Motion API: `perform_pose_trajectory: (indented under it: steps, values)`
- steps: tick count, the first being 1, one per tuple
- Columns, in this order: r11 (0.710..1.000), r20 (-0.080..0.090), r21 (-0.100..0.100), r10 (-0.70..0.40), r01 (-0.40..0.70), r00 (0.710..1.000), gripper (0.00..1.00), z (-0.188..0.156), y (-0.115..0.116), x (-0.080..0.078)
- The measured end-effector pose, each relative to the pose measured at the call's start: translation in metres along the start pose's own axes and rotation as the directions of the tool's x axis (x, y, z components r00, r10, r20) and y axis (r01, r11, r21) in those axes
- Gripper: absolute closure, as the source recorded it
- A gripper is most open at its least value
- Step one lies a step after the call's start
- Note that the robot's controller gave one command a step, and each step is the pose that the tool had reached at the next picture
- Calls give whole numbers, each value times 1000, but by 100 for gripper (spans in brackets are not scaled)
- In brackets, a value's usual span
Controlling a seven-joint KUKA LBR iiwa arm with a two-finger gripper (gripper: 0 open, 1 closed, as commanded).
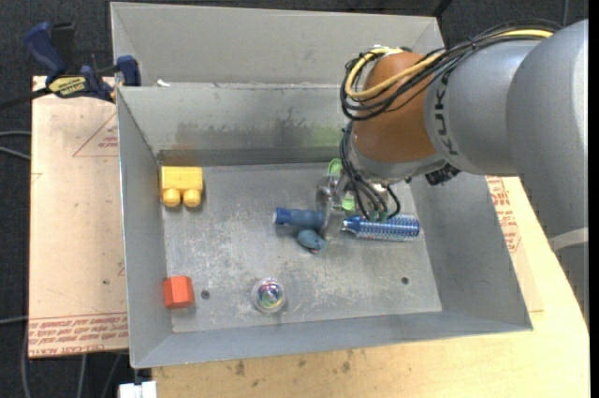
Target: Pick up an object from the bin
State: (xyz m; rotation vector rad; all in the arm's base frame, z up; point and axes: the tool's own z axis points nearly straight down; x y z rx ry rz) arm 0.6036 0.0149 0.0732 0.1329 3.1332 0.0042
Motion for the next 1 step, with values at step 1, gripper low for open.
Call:
perform_pose_trajectory:
  steps: [1]
  values:
    - [999, 4, 1, 36, -36, 999, 100, -135, 2, 8]
